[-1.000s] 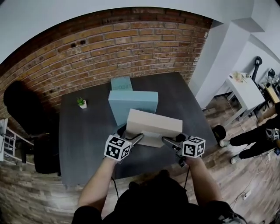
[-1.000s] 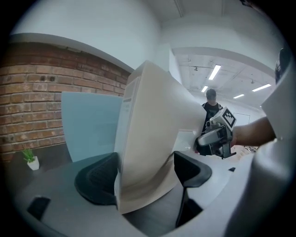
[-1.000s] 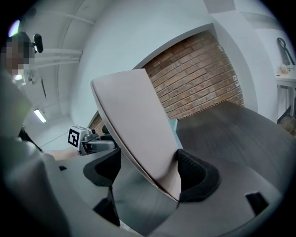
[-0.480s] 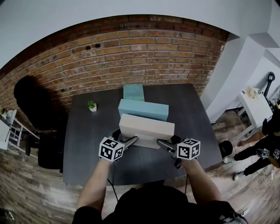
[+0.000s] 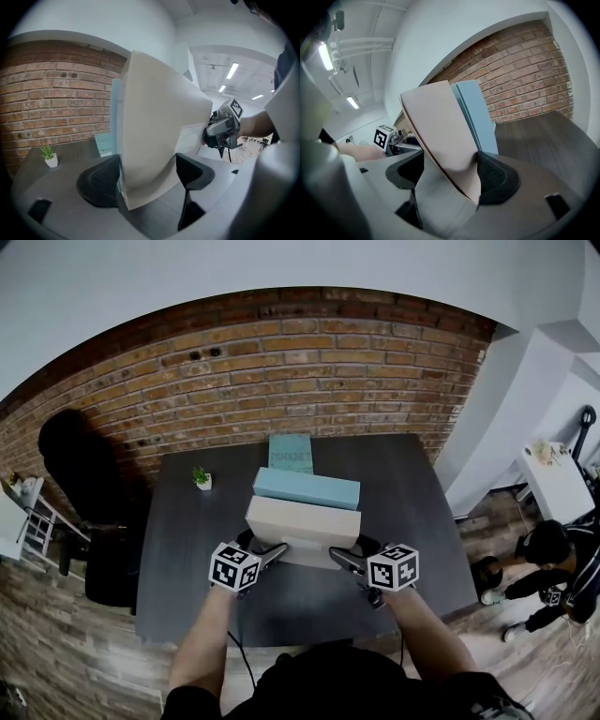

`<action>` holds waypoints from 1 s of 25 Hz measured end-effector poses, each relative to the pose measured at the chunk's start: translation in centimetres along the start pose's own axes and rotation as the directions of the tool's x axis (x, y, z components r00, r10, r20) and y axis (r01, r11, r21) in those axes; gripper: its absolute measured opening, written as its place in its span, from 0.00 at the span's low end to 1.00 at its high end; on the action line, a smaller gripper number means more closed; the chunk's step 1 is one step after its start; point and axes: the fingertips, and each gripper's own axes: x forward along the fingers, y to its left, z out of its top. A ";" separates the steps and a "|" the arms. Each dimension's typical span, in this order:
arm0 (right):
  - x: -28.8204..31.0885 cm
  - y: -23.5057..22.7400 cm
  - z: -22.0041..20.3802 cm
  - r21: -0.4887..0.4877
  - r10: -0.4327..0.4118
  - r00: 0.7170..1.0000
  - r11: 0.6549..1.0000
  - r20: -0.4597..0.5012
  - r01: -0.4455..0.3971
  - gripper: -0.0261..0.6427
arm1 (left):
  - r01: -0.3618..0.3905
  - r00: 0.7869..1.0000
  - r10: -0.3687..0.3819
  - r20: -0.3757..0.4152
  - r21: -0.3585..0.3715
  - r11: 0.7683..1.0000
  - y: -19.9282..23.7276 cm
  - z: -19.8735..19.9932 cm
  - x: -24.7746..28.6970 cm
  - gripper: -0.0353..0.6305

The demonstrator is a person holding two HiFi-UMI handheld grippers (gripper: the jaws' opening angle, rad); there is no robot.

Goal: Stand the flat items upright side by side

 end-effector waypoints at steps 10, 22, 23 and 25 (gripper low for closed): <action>0.0 -0.7 1.0 -0.037 -0.033 0.999 0.999 0.009 0.033 0.56 | -0.007 1.000 0.007 -0.006 0.038 0.999 0.4 0.9 0.9 0.64; -0.1 -1.4 0.9 -0.069 -0.041 0.999 0.997 0.005 0.041 0.59 | -0.030 0.999 0.031 -0.022 0.033 0.999 0.7 0.1 0.9 0.64; -0.2 -1.6 0.8 -0.061 -0.040 0.999 0.997 0.004 0.041 0.60 | -0.030 0.999 0.031 -0.021 0.028 0.999 0.6 0.1 0.9 0.64; -0.4 -1.8 0.7 -0.045 -0.034 0.999 0.998 0.003 0.034 0.61 | -0.033 0.999 0.033 -0.015 0.014 0.999 0.7 0.1 0.7 0.64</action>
